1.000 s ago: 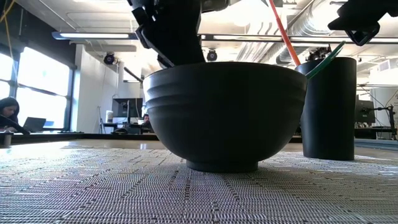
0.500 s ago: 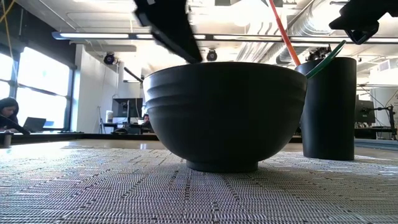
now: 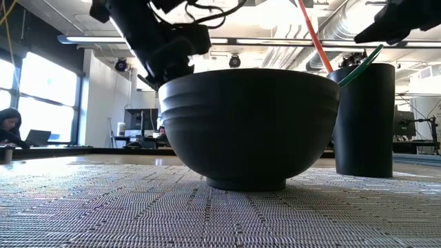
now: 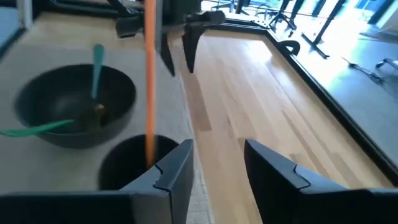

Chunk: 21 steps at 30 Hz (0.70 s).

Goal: Pick & Place Utensil
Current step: Return to Home Position

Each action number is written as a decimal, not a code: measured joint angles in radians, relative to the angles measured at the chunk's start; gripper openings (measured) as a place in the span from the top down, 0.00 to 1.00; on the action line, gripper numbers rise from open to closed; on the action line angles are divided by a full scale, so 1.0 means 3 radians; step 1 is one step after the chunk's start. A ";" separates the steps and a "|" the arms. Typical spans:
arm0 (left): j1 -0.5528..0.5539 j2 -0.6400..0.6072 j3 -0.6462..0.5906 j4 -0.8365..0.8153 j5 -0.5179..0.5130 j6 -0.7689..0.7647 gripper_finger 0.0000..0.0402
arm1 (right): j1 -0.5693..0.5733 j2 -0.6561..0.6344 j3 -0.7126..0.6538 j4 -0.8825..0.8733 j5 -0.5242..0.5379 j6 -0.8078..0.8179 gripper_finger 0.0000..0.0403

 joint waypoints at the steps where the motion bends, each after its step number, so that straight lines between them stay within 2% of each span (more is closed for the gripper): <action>1: 0.0047 -0.0044 -0.0033 0.0024 -0.0025 0.0030 0.63 | -0.0046 0.0012 0.0000 -0.0002 -0.0023 -0.0017 0.67; 4: 0.0215 -0.0162 -0.0135 0.0153 -0.0020 0.0168 0.63 | -0.0220 0.0004 0.0000 -0.0024 -0.0127 -0.0082 0.71; 7: 0.0403 -0.0294 -0.0243 0.0231 0.0062 0.0305 0.63 | -0.0412 -0.0129 0.0000 -0.0048 -0.0313 -0.0366 0.78; 13: 0.0691 -0.0557 -0.0563 0.0510 0.0120 0.0422 0.65 | -0.0912 -0.0591 0.0000 -0.0088 -0.0993 -0.0783 0.97; 16: 0.0721 -0.0732 -0.0838 0.0946 0.0241 0.0561 0.69 | -0.1052 -0.0791 0.0000 -0.0096 -0.1316 -0.0867 0.98; 21: 0.0805 -0.1194 -0.1417 0.1622 0.0559 0.0632 0.79 | -0.1073 -0.1104 0.0000 -0.0096 -0.1633 -0.0968 0.96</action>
